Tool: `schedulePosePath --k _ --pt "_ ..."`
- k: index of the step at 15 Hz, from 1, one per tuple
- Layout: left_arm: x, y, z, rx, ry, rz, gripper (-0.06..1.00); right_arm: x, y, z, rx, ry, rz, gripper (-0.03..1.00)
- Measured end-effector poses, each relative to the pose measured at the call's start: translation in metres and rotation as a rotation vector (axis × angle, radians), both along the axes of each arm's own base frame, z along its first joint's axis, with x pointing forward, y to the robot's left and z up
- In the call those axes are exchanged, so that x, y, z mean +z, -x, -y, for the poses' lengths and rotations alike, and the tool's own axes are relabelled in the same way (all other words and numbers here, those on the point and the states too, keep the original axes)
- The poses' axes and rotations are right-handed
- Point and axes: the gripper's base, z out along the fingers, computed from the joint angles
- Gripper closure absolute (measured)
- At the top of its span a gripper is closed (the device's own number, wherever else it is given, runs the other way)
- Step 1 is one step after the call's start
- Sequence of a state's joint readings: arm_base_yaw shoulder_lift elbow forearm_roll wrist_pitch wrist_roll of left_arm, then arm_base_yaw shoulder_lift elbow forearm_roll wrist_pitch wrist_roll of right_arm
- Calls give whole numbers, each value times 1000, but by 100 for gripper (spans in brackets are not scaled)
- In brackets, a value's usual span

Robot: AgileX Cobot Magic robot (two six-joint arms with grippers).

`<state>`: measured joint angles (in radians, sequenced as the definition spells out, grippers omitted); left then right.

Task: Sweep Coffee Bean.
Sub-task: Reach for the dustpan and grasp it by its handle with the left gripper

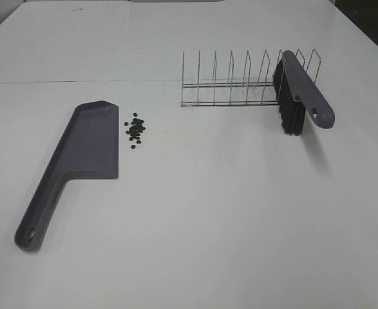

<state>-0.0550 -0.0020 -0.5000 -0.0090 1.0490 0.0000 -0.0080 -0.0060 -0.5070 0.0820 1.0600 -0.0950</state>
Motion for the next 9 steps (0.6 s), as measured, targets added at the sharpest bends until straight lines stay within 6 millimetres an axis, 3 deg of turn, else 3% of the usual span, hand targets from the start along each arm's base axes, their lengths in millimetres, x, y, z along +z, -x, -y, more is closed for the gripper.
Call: schedulePosePath --k 9 --pt "0 0 0 0 0 0 25 0 0 0 0 0 0 10"
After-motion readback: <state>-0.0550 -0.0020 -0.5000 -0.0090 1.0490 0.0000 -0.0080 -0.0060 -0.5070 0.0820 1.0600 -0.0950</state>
